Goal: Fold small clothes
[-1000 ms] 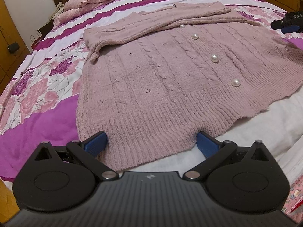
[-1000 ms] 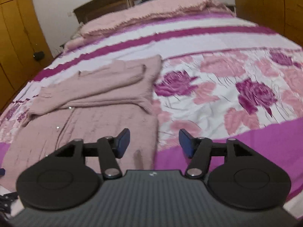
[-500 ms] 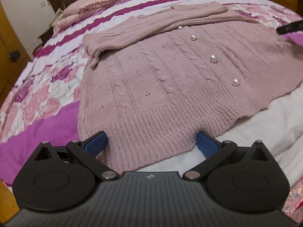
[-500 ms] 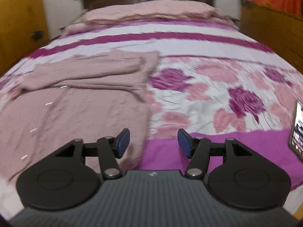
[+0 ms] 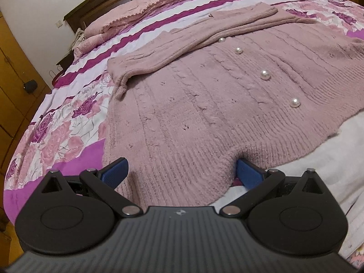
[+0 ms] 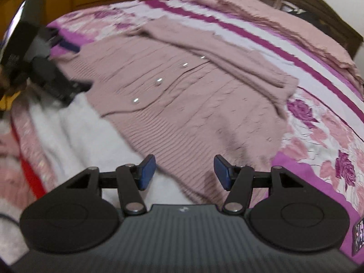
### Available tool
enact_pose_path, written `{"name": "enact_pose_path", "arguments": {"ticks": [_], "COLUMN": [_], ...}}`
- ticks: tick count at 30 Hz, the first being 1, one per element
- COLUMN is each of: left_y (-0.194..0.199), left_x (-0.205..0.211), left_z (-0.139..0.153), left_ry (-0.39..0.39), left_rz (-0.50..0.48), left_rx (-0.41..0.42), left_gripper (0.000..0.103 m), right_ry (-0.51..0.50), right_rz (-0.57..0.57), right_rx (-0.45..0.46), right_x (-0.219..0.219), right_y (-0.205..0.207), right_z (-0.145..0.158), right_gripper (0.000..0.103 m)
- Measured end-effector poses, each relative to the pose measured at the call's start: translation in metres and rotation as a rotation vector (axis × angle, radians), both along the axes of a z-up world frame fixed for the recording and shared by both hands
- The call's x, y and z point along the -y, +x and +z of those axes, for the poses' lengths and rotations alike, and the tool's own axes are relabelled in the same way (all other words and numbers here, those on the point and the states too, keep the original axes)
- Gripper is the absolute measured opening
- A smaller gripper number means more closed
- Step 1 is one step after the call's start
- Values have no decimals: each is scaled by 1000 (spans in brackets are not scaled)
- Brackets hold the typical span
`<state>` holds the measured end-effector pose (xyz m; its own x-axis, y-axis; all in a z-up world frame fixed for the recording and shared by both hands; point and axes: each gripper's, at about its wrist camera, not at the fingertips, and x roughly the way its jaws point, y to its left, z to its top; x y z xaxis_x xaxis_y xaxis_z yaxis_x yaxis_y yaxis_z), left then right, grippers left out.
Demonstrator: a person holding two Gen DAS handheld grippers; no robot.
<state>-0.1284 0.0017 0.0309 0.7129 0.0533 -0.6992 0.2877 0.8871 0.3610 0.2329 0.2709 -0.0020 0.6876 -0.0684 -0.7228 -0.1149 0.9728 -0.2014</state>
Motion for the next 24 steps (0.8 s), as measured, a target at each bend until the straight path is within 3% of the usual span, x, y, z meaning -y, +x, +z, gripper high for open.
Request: {"name": "enact_pose_path", "arguments": {"ticks": [5, 12, 16, 19, 24], "left_y": [1, -9, -4, -8, -12], "left_x": [-2, -4, -8, -9, -22], "left_z": [2, -3, -7, -6, 3], "left_ry": [-16, 54, 44, 48, 34], "left_rz": [5, 11, 20, -13, -56], "left_rx": [-11, 24, -6, -19, -88], "left_gripper": [103, 103, 103, 103, 103], "right_ry": [-77, -193, -235, -200, -59], "right_rz": [33, -44, -116, -142, -236], "right_rx": [-68, -26, 1, 29, 97], "right_x": [-11, -12, -4, 1, 21], "right_y": [1, 18, 21, 18, 20], "right_z": [-11, -20, -24, -23, -13], "right_gripper": [59, 60, 60, 59, 59]}}
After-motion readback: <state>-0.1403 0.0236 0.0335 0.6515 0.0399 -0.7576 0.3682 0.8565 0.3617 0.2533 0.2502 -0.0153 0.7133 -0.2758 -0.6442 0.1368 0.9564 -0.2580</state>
